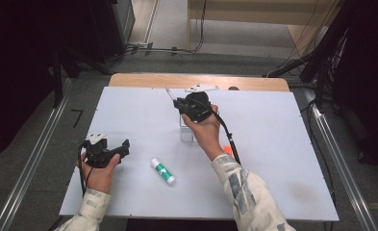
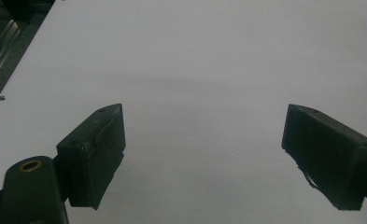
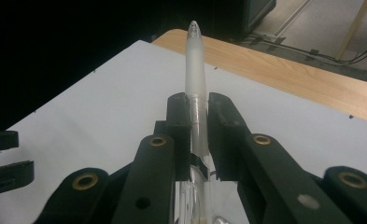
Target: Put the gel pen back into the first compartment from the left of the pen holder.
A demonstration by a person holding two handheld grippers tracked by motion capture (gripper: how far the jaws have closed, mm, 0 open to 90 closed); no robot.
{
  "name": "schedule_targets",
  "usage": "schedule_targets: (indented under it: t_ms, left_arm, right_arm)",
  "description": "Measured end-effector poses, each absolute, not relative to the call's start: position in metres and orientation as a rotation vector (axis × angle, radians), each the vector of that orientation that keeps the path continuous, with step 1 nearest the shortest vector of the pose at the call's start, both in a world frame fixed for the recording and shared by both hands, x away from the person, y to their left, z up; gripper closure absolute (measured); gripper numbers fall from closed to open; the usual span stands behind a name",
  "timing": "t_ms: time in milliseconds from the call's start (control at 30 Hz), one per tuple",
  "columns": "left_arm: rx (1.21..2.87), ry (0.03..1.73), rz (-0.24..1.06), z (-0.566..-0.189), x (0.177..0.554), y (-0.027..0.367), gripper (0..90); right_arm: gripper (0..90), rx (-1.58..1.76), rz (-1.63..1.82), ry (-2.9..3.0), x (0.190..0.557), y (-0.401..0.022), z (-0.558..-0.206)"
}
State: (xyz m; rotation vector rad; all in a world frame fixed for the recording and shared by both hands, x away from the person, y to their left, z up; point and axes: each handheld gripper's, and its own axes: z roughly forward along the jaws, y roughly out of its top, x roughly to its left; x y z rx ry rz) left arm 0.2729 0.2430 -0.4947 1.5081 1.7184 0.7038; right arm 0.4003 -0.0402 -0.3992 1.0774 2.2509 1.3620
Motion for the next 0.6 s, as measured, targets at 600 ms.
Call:
schedule_targets:
  t_ms: [600]
  left_arm:
    - [1.510, 1.718, 0.703, -0.495, 0.273, 0.243, 14.0]
  right_arm:
    - [77.7, 1.075, 1.353, 2.234, 0.407, -0.040, -0.412]
